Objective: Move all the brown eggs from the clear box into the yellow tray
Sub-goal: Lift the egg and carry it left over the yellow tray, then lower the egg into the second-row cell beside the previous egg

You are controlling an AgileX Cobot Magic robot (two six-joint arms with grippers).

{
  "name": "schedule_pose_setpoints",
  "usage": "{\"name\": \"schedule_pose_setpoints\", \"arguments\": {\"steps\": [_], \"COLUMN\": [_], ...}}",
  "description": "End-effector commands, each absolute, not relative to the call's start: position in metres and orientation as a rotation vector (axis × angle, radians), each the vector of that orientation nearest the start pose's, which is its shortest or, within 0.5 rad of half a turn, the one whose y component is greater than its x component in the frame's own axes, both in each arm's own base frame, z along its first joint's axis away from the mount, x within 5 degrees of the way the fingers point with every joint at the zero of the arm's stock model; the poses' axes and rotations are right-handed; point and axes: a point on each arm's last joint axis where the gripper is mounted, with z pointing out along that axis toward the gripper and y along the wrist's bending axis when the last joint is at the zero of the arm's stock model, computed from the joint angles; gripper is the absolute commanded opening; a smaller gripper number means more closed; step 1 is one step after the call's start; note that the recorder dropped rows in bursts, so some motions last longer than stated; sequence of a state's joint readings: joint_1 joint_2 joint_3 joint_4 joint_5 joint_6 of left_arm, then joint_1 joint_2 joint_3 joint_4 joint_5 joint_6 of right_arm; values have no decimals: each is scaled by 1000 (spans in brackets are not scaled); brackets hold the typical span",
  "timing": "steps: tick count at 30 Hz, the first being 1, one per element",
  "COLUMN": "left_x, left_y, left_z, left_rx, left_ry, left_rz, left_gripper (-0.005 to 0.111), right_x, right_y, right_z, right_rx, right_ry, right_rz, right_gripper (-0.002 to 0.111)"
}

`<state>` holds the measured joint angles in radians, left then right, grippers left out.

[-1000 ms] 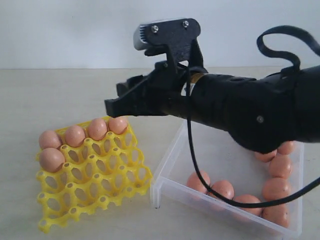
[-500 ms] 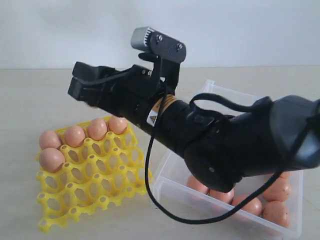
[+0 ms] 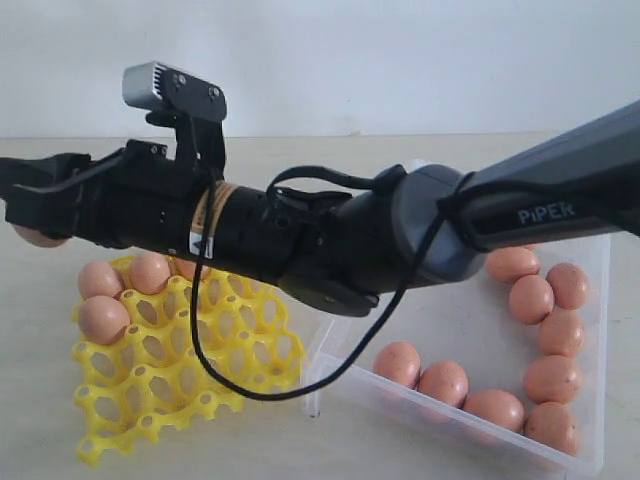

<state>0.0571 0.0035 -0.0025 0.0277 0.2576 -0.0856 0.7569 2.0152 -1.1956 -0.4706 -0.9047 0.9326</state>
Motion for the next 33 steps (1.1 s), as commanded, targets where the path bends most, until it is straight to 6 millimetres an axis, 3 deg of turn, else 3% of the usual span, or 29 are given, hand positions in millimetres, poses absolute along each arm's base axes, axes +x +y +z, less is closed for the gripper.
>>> {"name": "schedule_pose_setpoints", "arguments": {"steps": [1, 6, 13, 25, 30, 33], "left_x": [55, 55, 55, 55, 55, 55], "left_y": [4, 4, 4, 4, 4, 4], "left_z": [190, 190, 190, 190, 190, 190], "left_rx": [-107, -107, -107, -107, -107, -107], "left_ry": [1736, 1734, 1734, 1734, 1734, 1734], "left_rz": [9, 9, 9, 9, 9, 9], "left_gripper": [4, 4, 4, 4, 4, 4], "right_x": [312, 319, 330, 336, 335, 335], "right_y": [332, 336, 328, 332, 335, 335], "right_z": [239, 250, 207, 147, 145, 145], "right_rx": [-492, -540, -691, -721, -723, -732], "right_ry": [1491, 1475, 1795, 1925, 1896, 1891], "right_rz": [1272, 1183, 773, 741, 772, 765], "right_gripper": [0, 0, 0, 0, 0, 7]}}
